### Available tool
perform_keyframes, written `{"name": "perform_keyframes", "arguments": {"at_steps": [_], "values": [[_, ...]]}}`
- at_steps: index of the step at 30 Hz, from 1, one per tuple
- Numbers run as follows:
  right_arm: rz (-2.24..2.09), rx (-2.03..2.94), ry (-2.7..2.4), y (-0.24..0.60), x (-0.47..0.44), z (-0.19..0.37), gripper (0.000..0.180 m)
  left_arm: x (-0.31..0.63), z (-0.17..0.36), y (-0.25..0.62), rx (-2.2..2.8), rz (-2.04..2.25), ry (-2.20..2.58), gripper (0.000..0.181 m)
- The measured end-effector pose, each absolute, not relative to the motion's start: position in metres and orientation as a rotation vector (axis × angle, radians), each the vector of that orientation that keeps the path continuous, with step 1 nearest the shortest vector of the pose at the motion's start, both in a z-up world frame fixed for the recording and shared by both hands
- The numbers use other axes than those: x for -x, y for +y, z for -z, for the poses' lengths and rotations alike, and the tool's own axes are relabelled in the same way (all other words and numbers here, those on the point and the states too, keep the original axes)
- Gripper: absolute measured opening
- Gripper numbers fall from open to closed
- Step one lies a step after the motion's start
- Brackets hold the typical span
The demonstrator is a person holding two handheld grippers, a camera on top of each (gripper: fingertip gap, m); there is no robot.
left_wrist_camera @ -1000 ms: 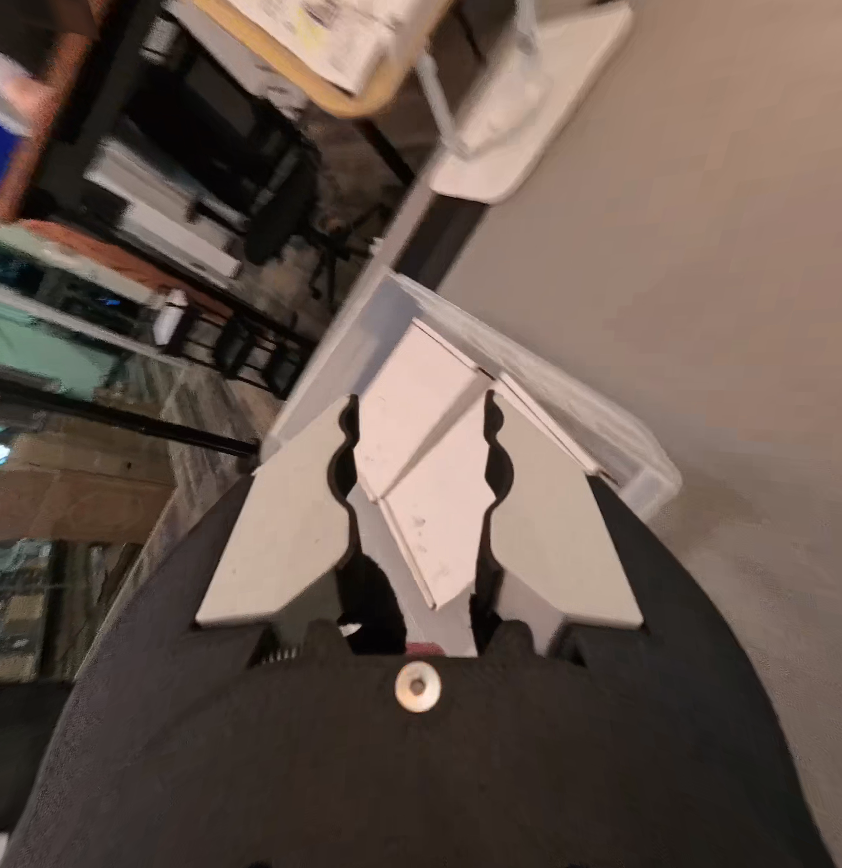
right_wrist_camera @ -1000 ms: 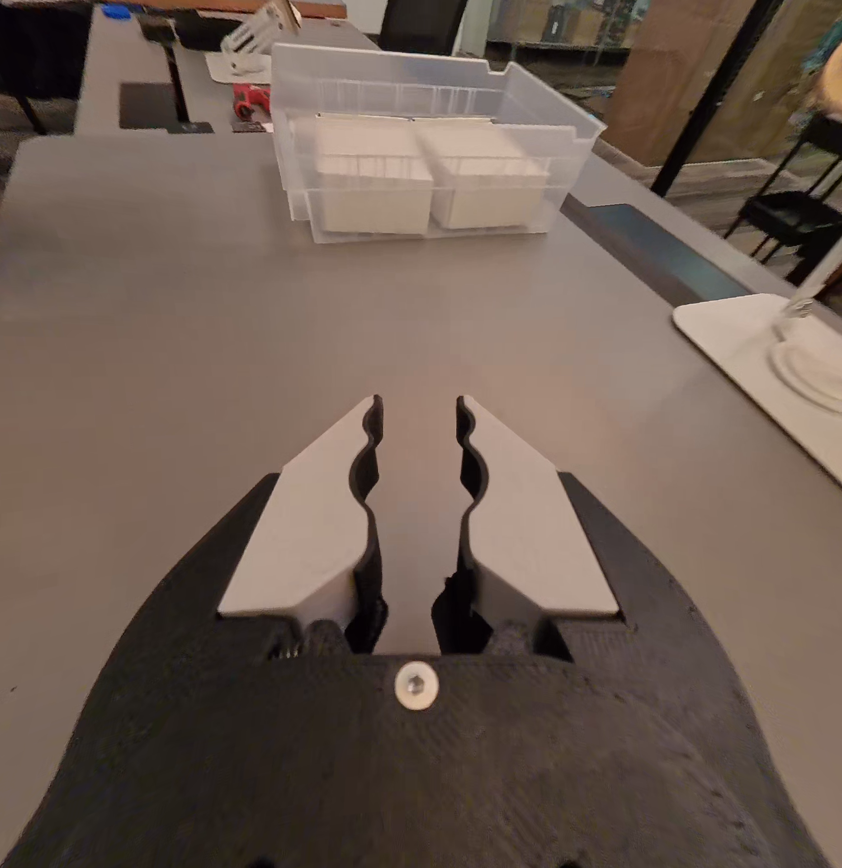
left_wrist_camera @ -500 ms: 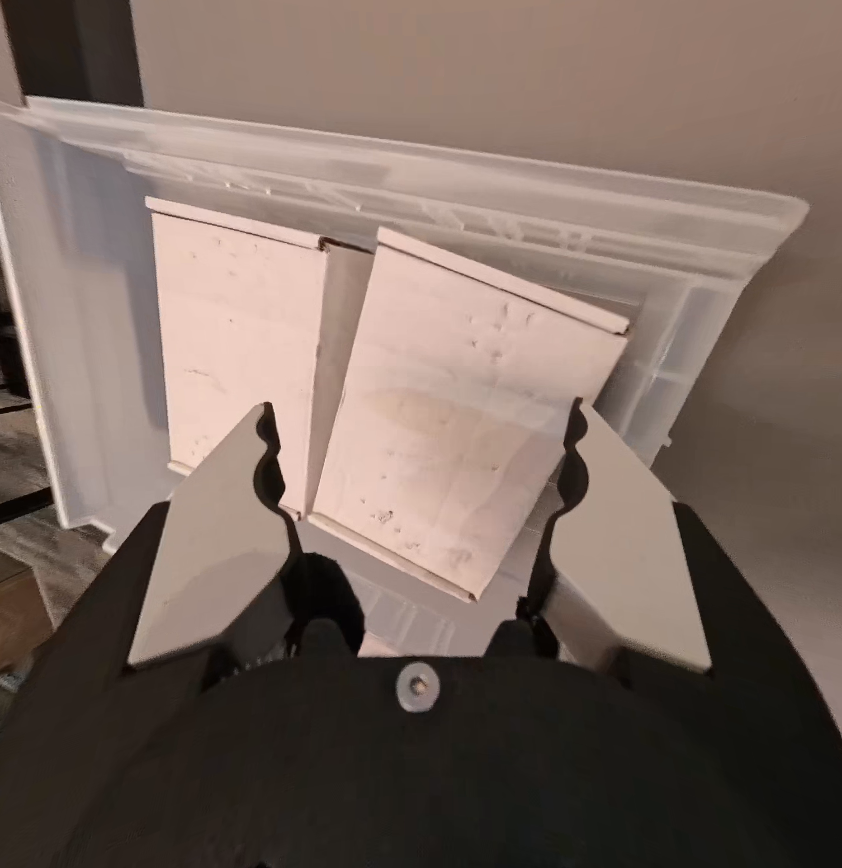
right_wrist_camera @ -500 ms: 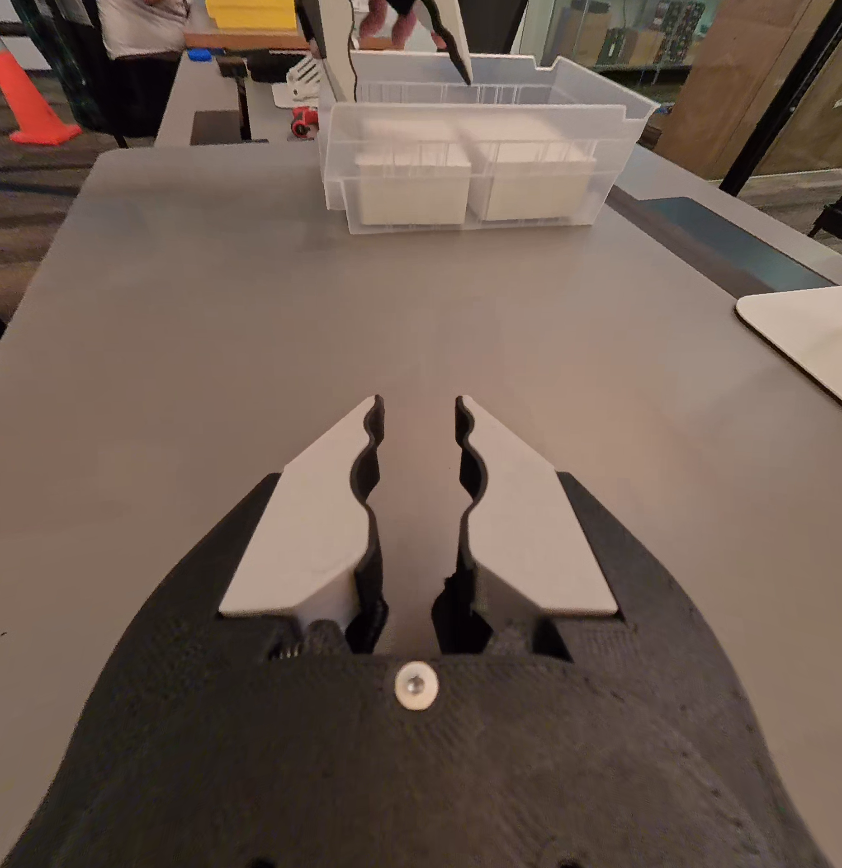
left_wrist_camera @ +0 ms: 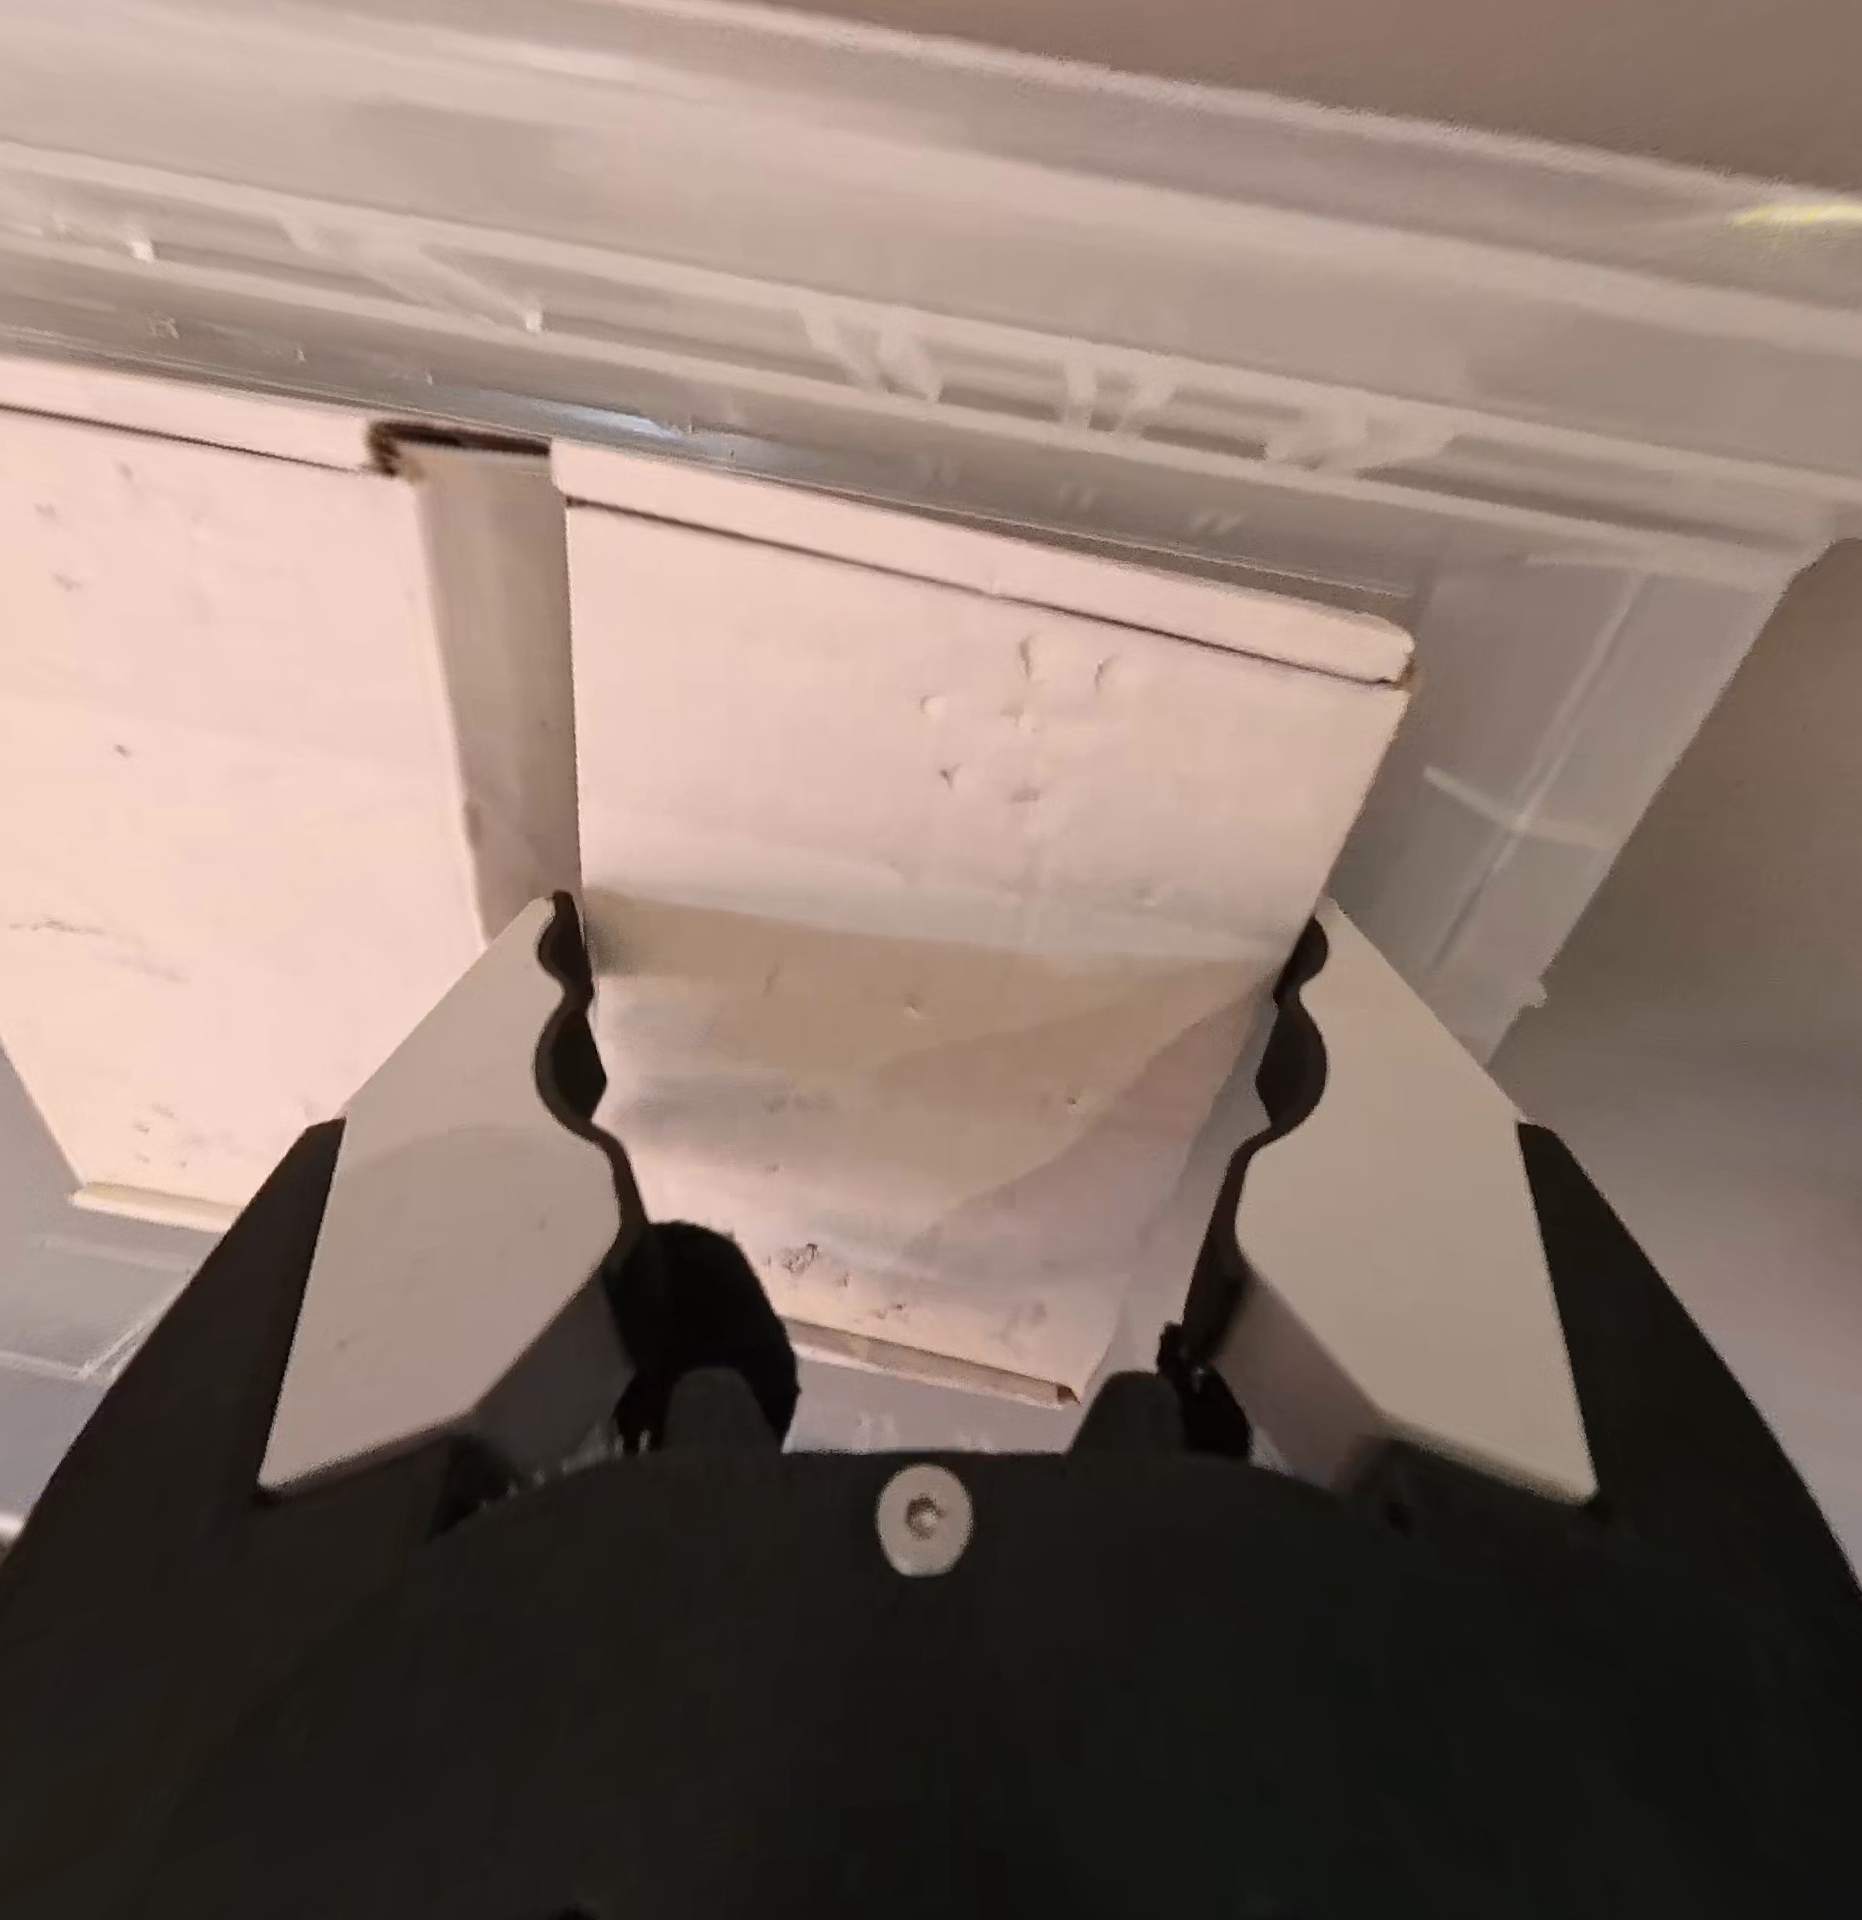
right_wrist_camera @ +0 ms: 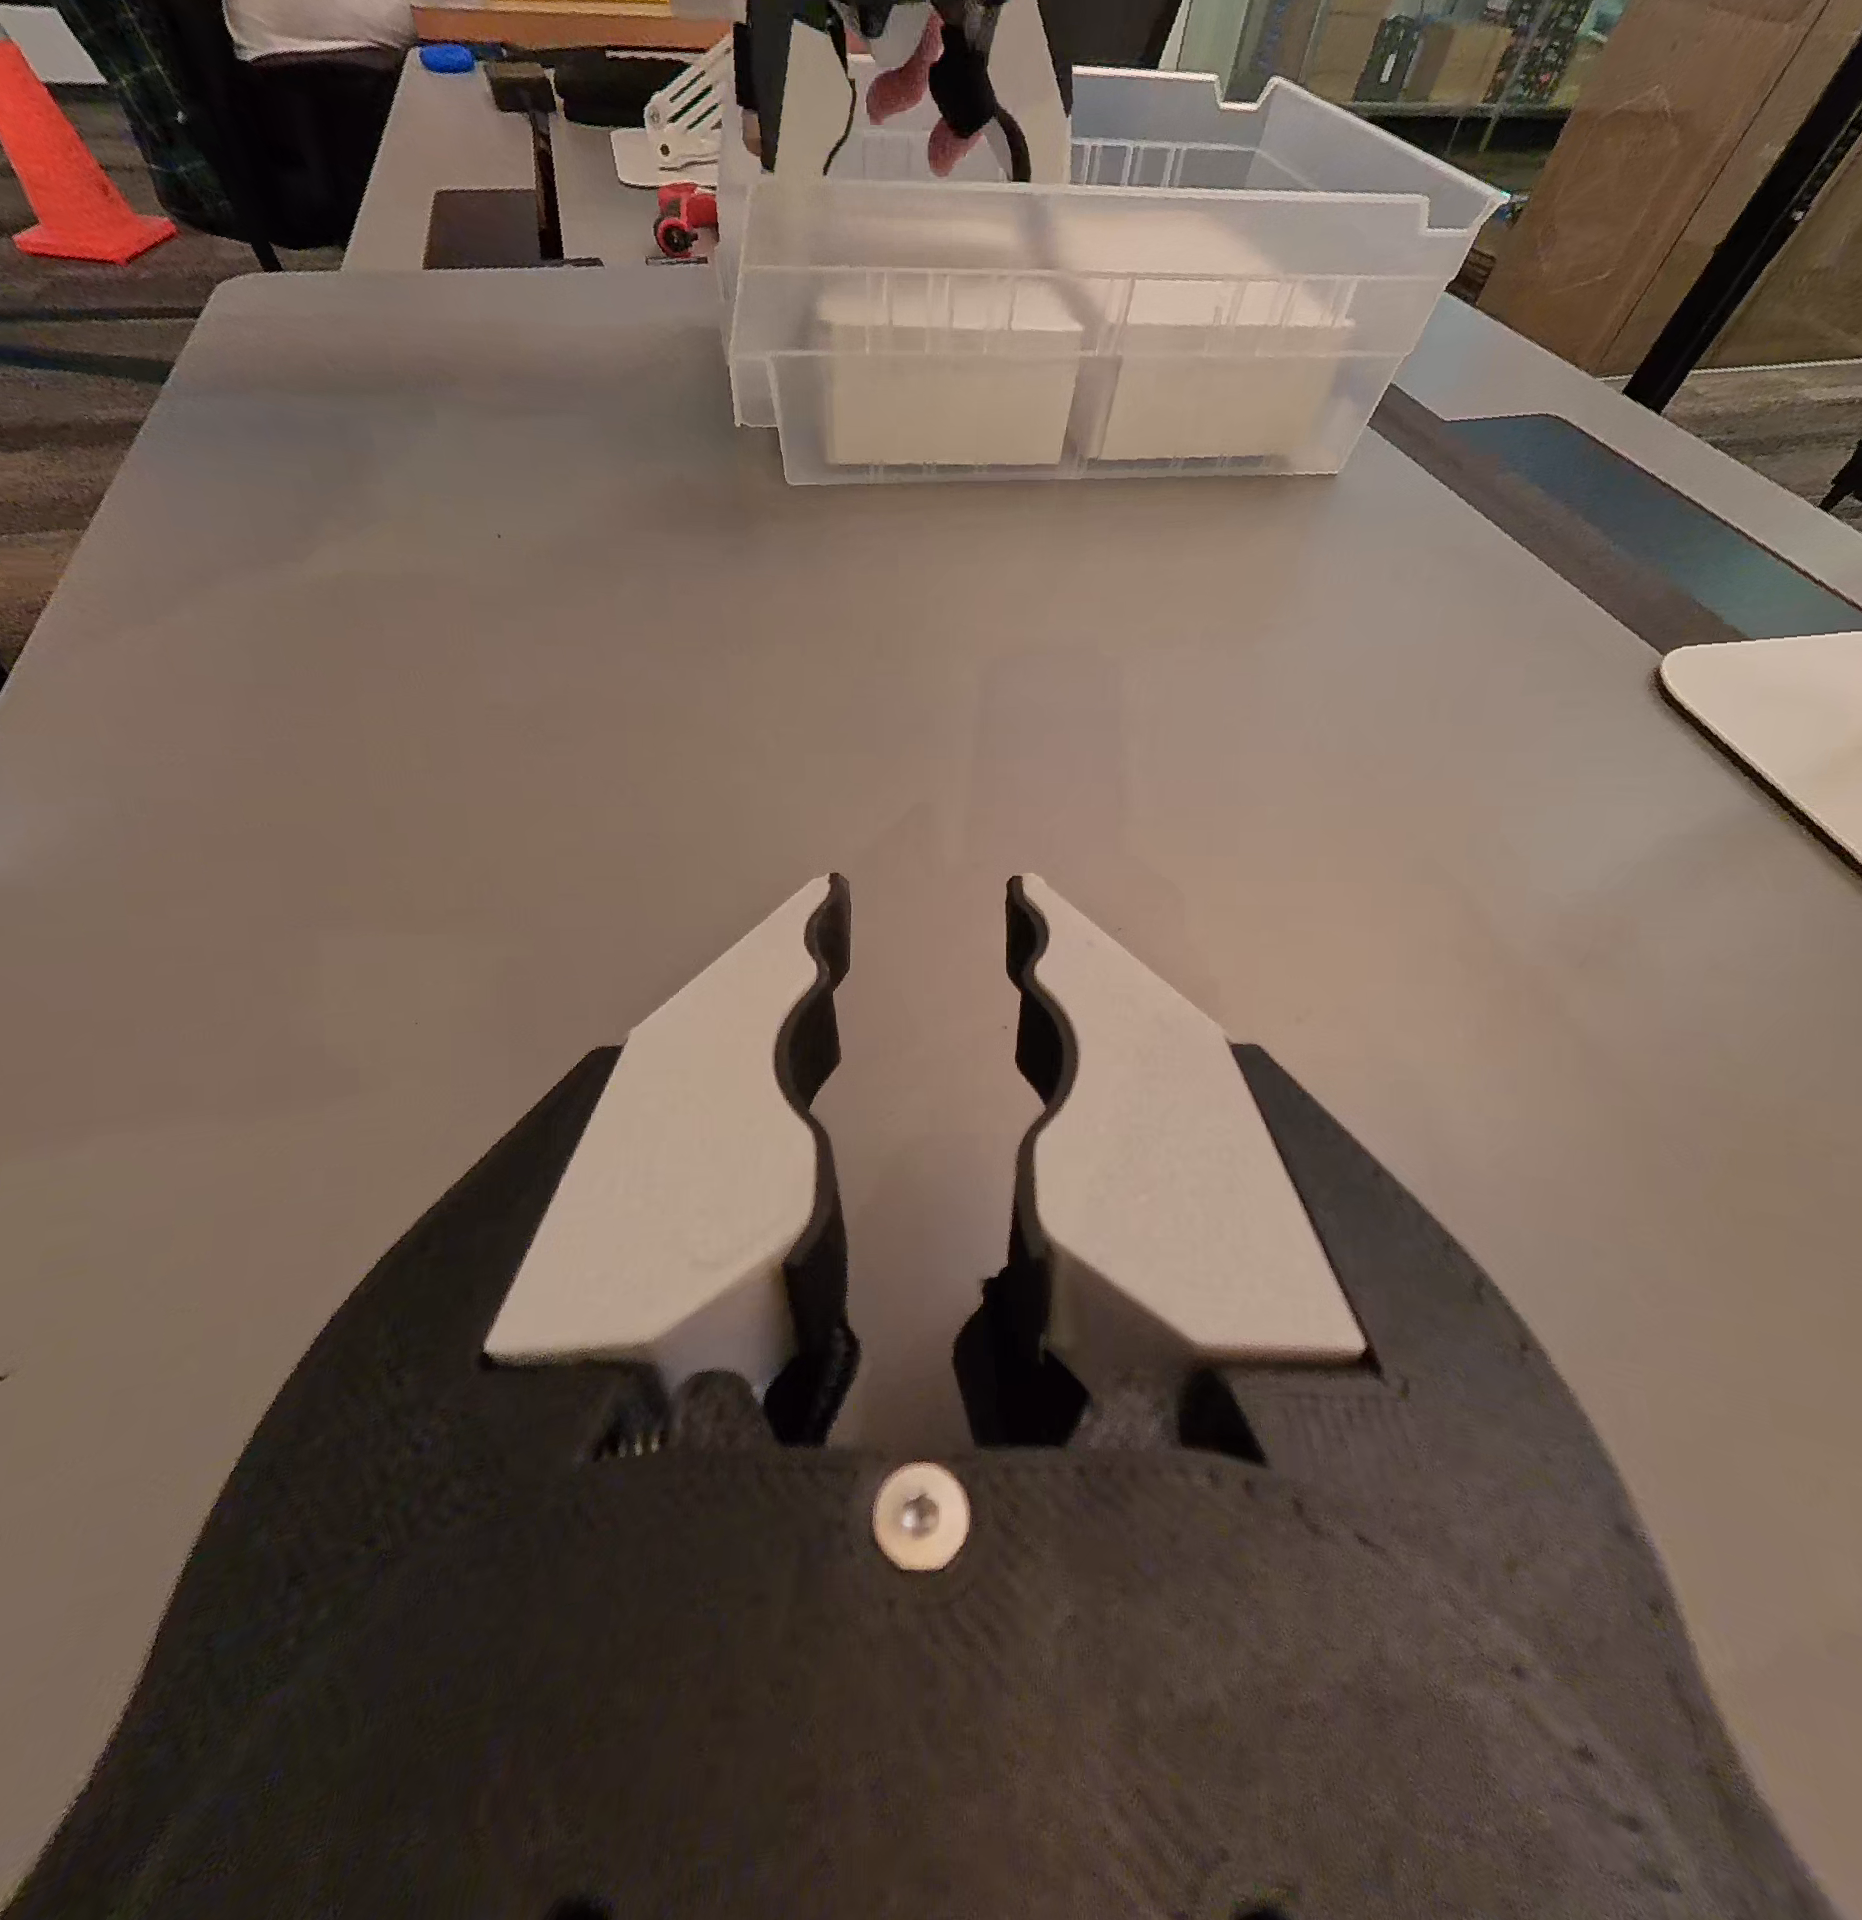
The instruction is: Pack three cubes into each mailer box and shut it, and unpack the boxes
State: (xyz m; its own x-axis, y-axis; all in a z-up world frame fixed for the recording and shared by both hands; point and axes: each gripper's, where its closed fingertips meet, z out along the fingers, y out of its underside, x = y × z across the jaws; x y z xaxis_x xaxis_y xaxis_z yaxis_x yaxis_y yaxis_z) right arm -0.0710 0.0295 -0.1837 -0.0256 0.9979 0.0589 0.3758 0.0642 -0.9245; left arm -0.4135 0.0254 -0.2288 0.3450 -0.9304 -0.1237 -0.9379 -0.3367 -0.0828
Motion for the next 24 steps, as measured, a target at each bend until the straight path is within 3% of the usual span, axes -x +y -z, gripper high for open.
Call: {"name": "perform_keyframes", "arguments": {"at_steps": [12, 24], "values": [[-0.943, 1.42, -1.548, 0.027, 0.071, 0.186, 0.027, 0.415, 0.233, 0.026, 2.499, -0.035, 1.602, 0.131], [-0.932, 1.405, -1.545, 0.027, 0.071, 0.185, 0.026, 0.416, 0.171, 0.033, 2.439, -0.049, 1.464, 0.13]]}}
